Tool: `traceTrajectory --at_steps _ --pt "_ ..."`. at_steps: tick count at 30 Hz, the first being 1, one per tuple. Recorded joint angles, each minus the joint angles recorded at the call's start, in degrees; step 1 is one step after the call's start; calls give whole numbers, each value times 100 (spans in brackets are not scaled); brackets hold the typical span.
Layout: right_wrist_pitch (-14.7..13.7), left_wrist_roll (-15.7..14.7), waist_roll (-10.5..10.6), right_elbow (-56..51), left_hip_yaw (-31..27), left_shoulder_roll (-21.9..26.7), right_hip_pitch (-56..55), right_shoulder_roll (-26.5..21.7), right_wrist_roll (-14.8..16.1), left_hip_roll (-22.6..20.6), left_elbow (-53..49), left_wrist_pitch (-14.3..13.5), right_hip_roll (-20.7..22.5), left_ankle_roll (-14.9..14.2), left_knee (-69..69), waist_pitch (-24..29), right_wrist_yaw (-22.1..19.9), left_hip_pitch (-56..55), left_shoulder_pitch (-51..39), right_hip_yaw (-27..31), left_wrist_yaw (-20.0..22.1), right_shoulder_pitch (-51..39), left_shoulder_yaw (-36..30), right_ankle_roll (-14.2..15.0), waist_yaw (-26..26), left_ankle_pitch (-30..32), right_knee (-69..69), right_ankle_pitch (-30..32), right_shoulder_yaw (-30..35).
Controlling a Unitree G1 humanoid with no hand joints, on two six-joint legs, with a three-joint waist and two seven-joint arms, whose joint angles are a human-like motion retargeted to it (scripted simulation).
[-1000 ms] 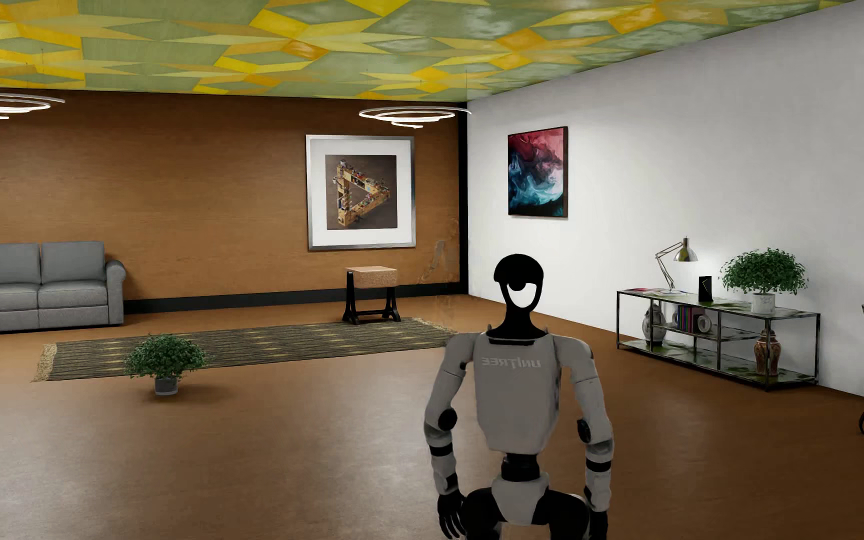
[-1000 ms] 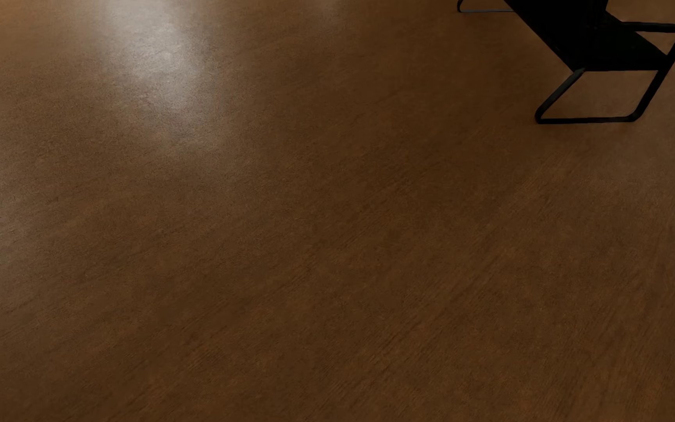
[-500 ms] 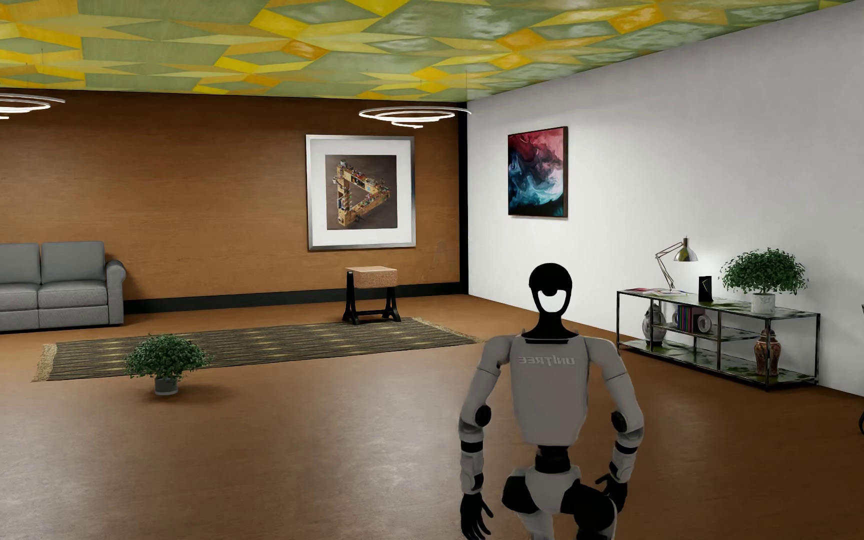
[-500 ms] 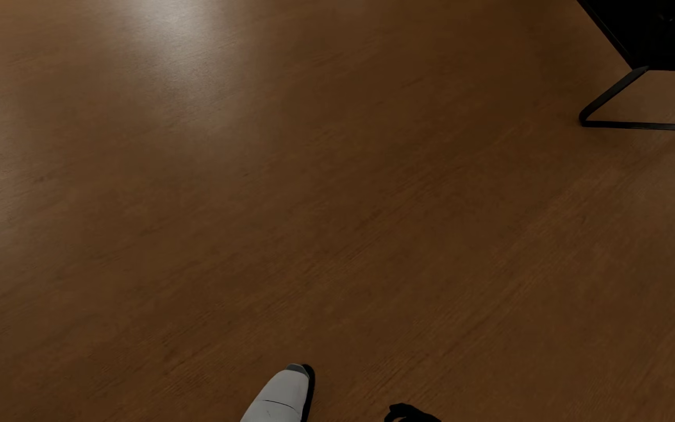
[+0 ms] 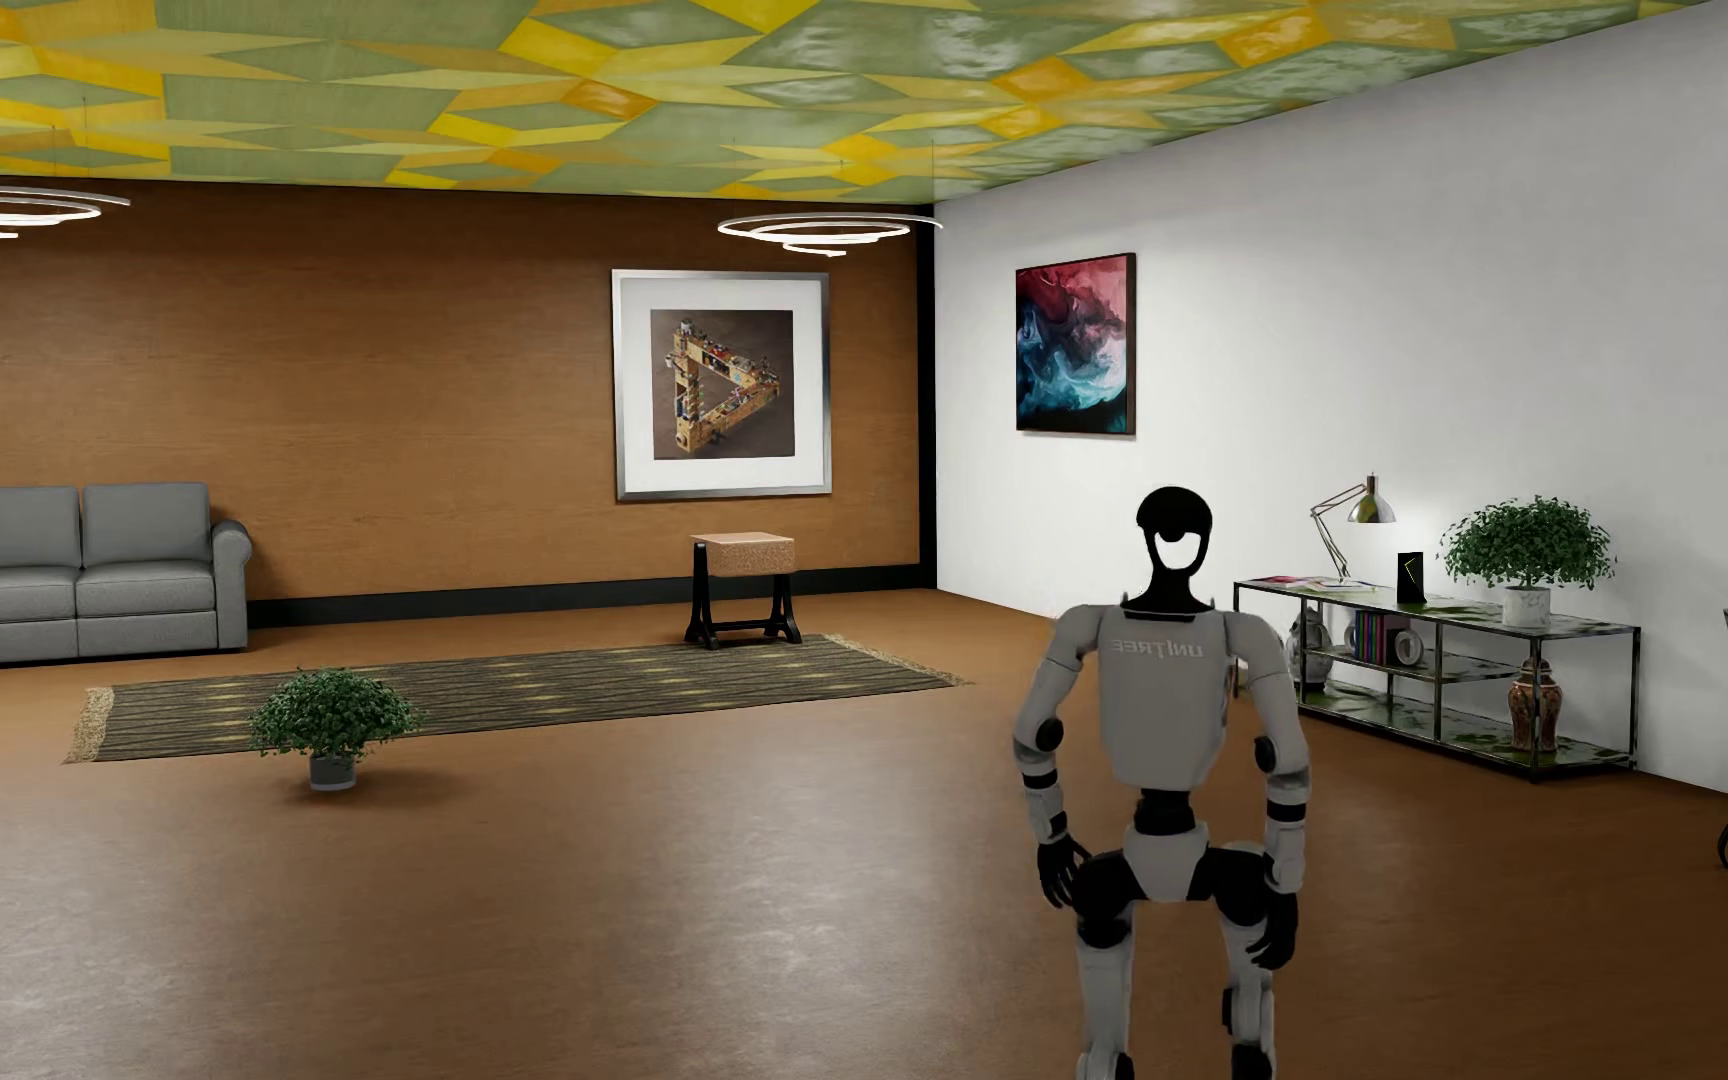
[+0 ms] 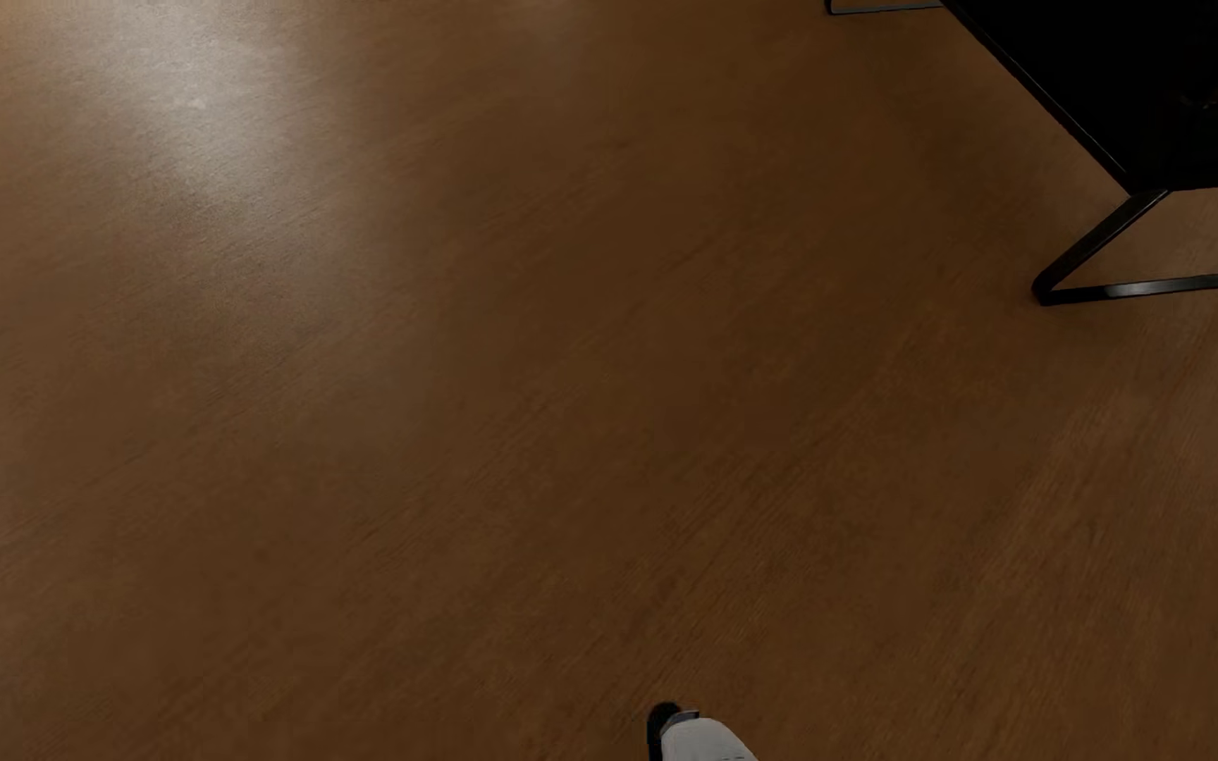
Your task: Walk to endtable
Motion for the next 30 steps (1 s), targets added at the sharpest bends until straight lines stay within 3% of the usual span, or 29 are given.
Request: traceTrajectory --at_steps 1,2,4,5,6,7,8,10,13,16,17,18,19,20,21,22,23,24,25,26,27,29,30 --pt "0 0 52 -30 0 54 -148 -37 0 104 -52 0 -33 0 -14 -2 0 369 -92 0 0 51 -37 0 -161 -140 -229 -1087 52" --pt "0 0 81 -20 0 45 -200 -16 0 96 -73 0 -217 0 51 -25 0 423 -239 0 0 32 35 0 -281 -119 5 -1115 -49" --pt "0 0 155 72 0 -18 -634 16 0 322 111 0 -78 0 572 -49 0 658 -137 0 0 72 238 0 -588 478 480 1018 1" --pt "0 0 354 222 0 -142 -646 33 0 560 329 0 155 0 1191 -115 0 536 -73 0 0 87 270 0 -468 1367 930 1534 12" --pt "0 0 362 336 0 -164 -428 50 0 586 556 0 364 0 2165 -168 0 217 56 0 0 27 210 0 -227 2291 1195 1504 156" --pt "0 0 364 370 0 -136 -152 82 0 689 669 0 626 0 3350 -223 0 -429 133 0 0 -41 22 0 -23 2709 1285 1345 174" --pt "0 0 424 445 0 -163 272 175 0 848 615 0 835 0 4410 -248 0 -1076 307 0 0 -92 111 0 192 2222 1197 964 -202" --pt "0 0 168 326 0 -156 1610 114 0 630 790 0 813 0 4927 -133 0 -2097 413 0 0 -332 -72 0 783 939 608 80 -229" --pt "0 0 -193 -560 0 -72 3348 -149 0 546 864 0 492 0 3034 -67 0 -3179 646 0 0 -568 7 0 1784 830 -272 -1248 -297" --pt "0 0 -194 -1081 0 -98 4413 -332 0 724 921 0 337 0 305 -232 0 -3820 784 0 0 -970 74 0 2187 1391 -585 -2351 -678" --pt "0 0 -173 -1087 0 -93 4668 -346 0 859 1002 0 294 0 -1868 -310 0 -3942 804 0 0 -1113 36 0 2287 2955 -570 -2412 -671" --pt "0 0 -220 -1105 0 -94 4934 -321 0 917 1055 0 90 0 6 -282 0 -4067 846 0 0 -1148 68 0 2457 1727 -481 -2242 -823" --pt "0 0 -251 -1198 0 -128 5171 -278 0 875 1162 0 -129 0 640 -270 0 -4209 861 0 0 -1080 18 0 2565 1105 -268 -1885 -1042" --pt "0 0 -317 -1084 0 -167 5148 -202 0 810 1340 0 -326 0 1271 -415 0 -4375 909 0 0 -909 -15 0 2619 1447 203 -1159 -1026" --pt "0 0 -483 -709 0 -173 4972 3 0 530 1595 0 -520 0 1892 -459 0 -4409 910 0 0 -811 -82 0 2549 1534 1018 38 -1039" --pt "0 0 -496 -422 0 -200 4572 70 0 334 1740 0 -556 0 2213 -395 0 -4108 850 0 0 -681 -39 0 2422 1250 2188 1013 -1097" --pt "0 0 -582 -331 0 -236 3857 73 0 -101 1560 0 -665 0 2165 -282 0 -3701 851 0 0 -562 127 0 2330 932 3687 1306 -1018" --pt "0 0 -547 -67 0 -237 3308 115 0 -270 1452 0 -560 0 1905 -177 0 -3077 842 0 0 -610 118 0 2038 777 4616 787 -641" --pt "0 0 -388 110 0 -251 2662 258 0 -244 1269 0 -294 0 1653 -137 0 -2549 743 0 0 -527 131 0 1702 734 5080 326 -816" --pt "0 0 -267 -174 0 -202 2052 144 0 -258 959 0 -112 0 1260 -127 0 -1974 709 0 0 -323 111 0 1334 719 4926 341 -558" --pt "0 0 -186 263 0 -165 1633 362 0 -260 714 0 4 0 840 -99 0 -1353 688 0 0 -222 211 0 964 712 4118 609 -814" --pt "0 0 24 244 0 -118 909 214 0 -47 164 0 168 0 297 -82 0 -349 562 0 0 55 333 0 441 563 1884 1258 -384" --pt "0 0 -15 233 0 -60 579 210 0 -75 -5 0 56 0 156 -144 0 -15 402 0 0 138 390 0 294 398 807 952 -366"
